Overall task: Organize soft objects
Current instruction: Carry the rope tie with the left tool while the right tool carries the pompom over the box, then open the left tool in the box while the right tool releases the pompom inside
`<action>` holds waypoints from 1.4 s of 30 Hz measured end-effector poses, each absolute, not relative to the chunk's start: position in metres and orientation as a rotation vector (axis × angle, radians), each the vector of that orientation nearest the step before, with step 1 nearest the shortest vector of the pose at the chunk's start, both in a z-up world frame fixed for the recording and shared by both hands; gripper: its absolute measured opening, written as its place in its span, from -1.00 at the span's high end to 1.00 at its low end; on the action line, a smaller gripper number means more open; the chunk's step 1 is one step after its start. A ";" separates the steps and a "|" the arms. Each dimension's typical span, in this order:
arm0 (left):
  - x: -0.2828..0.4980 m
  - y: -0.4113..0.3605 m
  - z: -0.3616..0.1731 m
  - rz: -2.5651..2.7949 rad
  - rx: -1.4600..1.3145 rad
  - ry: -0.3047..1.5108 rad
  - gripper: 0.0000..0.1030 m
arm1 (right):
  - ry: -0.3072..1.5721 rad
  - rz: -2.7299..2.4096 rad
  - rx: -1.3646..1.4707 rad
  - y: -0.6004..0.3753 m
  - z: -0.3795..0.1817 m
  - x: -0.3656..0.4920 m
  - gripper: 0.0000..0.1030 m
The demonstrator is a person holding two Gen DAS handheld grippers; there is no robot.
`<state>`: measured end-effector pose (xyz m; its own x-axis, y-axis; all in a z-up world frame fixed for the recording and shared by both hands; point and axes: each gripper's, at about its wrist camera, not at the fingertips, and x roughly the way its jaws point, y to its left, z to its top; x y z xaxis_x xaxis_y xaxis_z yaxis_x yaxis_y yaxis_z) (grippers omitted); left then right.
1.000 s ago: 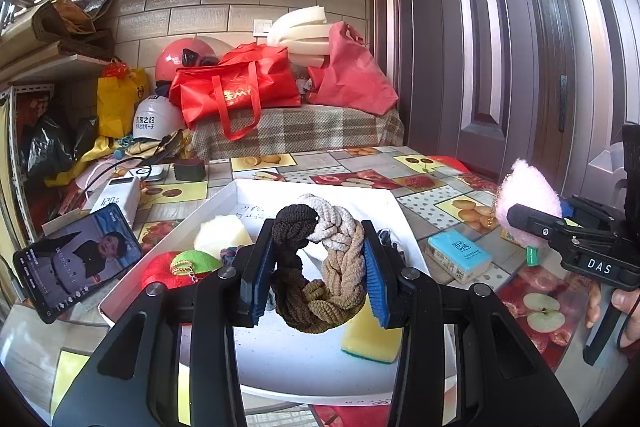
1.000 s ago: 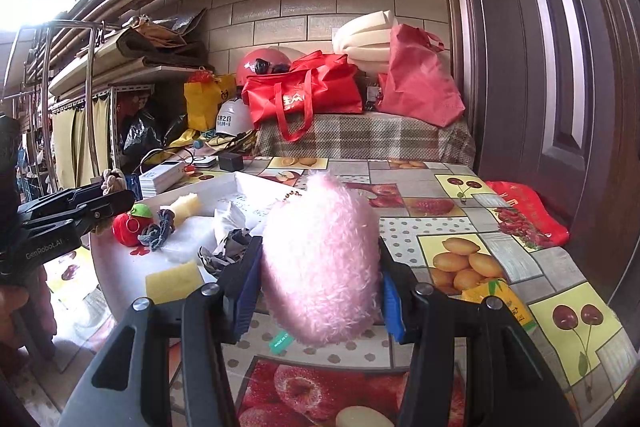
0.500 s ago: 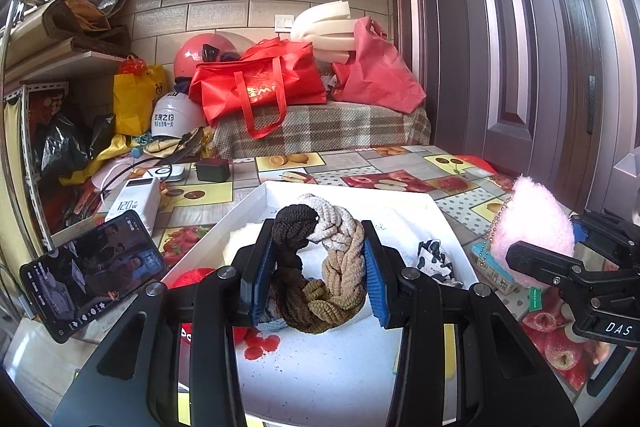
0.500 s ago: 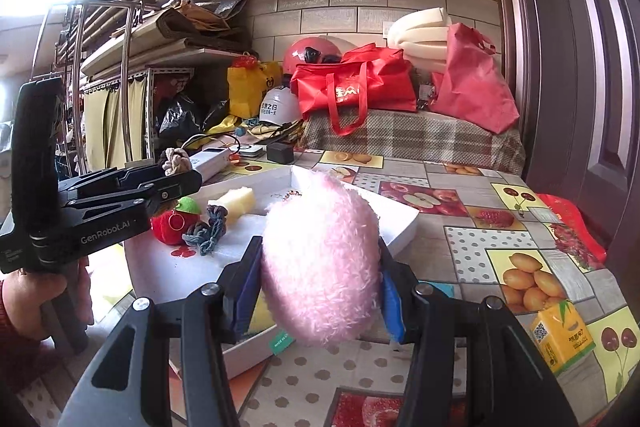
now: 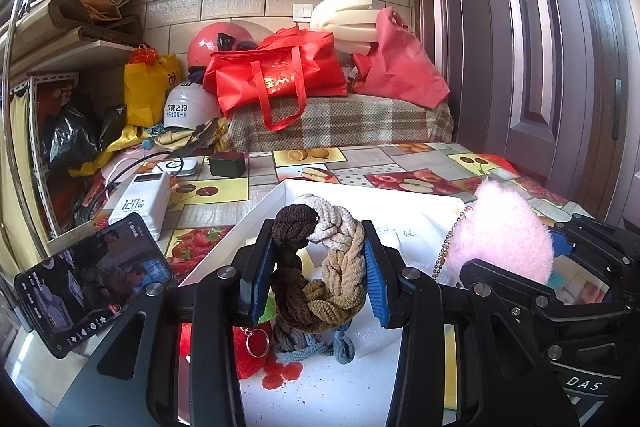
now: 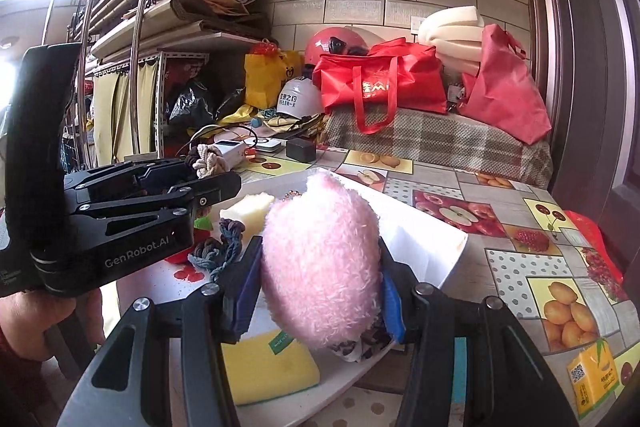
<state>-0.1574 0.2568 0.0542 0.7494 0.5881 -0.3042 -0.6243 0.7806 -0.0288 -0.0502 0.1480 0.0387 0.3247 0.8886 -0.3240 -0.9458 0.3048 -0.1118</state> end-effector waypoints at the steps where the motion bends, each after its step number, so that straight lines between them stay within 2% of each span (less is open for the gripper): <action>1: -0.158 0.257 0.054 0.665 -0.134 0.284 0.23 | 0.217 1.222 -0.302 0.151 0.039 -0.049 0.00; 30: -0.152 0.272 0.051 0.686 -0.149 0.328 0.22 | 0.315 1.158 -0.286 0.186 0.037 -0.019 -0.04; 36: -0.149 0.268 0.051 0.690 -0.126 0.339 0.15 | 0.299 1.150 -0.301 0.187 0.037 -0.020 -0.08; 40: -0.157 0.268 0.053 0.774 -0.133 0.301 -0.34 | 0.332 1.100 -0.248 0.183 0.037 -0.008 -0.57; 41: -0.159 0.268 0.053 0.786 -0.131 0.291 -0.51 | 0.341 1.101 -0.232 0.181 0.037 -0.005 -0.61; 42: -0.160 0.267 0.053 0.791 -0.126 0.286 -0.58 | 0.342 1.099 -0.224 0.180 0.038 -0.004 -0.61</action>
<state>-0.1602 0.2673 0.0534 0.6673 0.6818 -0.2999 -0.7158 0.6983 -0.0053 -0.0043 0.1800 0.0375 0.4101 0.8297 -0.3787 -0.8979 0.4401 -0.0084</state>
